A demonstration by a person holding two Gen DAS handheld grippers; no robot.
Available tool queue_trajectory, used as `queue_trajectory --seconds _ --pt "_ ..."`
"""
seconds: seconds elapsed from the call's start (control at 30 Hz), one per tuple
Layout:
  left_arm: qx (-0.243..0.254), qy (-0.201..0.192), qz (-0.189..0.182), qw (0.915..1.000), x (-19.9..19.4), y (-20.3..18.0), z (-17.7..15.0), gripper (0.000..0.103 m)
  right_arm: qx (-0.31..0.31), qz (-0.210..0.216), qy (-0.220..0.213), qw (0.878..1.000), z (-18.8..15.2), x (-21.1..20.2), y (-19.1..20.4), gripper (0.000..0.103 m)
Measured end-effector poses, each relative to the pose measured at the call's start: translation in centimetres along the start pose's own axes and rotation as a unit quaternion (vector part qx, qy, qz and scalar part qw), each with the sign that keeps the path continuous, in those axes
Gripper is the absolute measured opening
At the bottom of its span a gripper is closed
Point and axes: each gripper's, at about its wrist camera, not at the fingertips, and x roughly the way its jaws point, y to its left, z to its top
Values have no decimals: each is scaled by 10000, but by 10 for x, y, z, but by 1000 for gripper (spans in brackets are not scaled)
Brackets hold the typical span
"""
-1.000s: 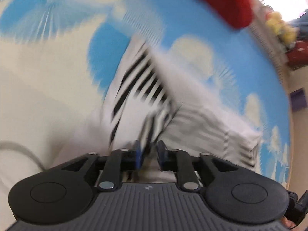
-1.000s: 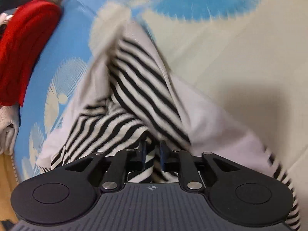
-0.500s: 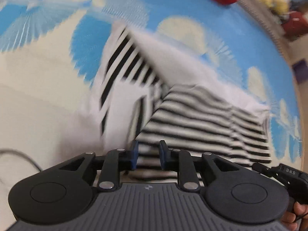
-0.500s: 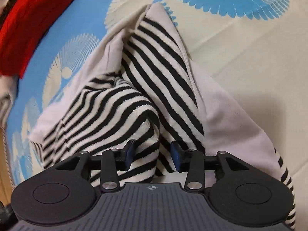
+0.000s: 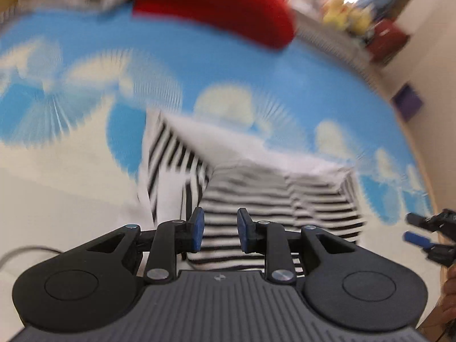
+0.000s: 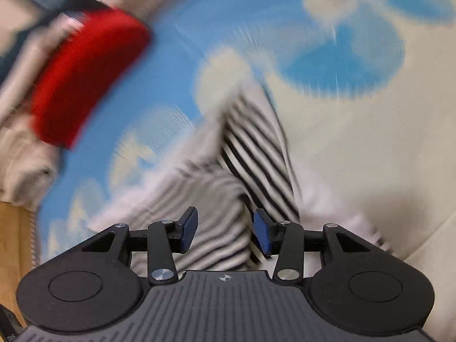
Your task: Fold small clothes
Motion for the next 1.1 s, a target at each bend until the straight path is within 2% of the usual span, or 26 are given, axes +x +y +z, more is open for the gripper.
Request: queue_trajectory --seconds 0.1,0.2,0.27,0.37,0.53,0.6,0.7,0.8,0.93,1.0,1.03,1.1 --pt "159 -426 -22 9990 -59 -1 -11 28 -405 394 -527 9970 -3 -76 3 46" --pt "285 -670 -201 9971 -106 -7 -39 31 -874 658 -890 9900 -25 -141 -10 52" --pt "400 -773 -253 9959 -130 -9 -66 31 -1081 745 -1060 9857 -45 -172 -29 53" --pt "378 -708 -193 9966 -140 -7 -114 31 -1127 558 -1122 9857 -72 -193 -66 54" --pt "45 -480 11 9988 -134 9 -185 31 -926 184 -956 9909 -123 -178 -129 54" --pt "-49 -367 206 9991 -133 14 -204 31 -801 156 -684 9943 -140 -161 -147 54" --pt "-228 -221 386 9988 -136 21 -212 31 -532 131 -417 9976 -151 -143 -161 54" --pt "-223 -243 323 9989 -134 28 -218 41 -543 220 -131 9982 -154 -130 -161 54" --pt "-495 -23 262 9984 -105 43 -237 44 -619 -2 171 9979 -162 -113 -160 58" --pt "-845 406 447 9946 -85 49 -235 44 -609 -52 356 9975 -165 -103 -162 60" --pt "-872 379 303 9950 -81 49 -234 46 -629 -106 438 9970 -167 -98 -162 62" --pt "-797 451 381 9951 -74 46 -232 51 -653 -196 571 9960 -169 -91 -165 63"
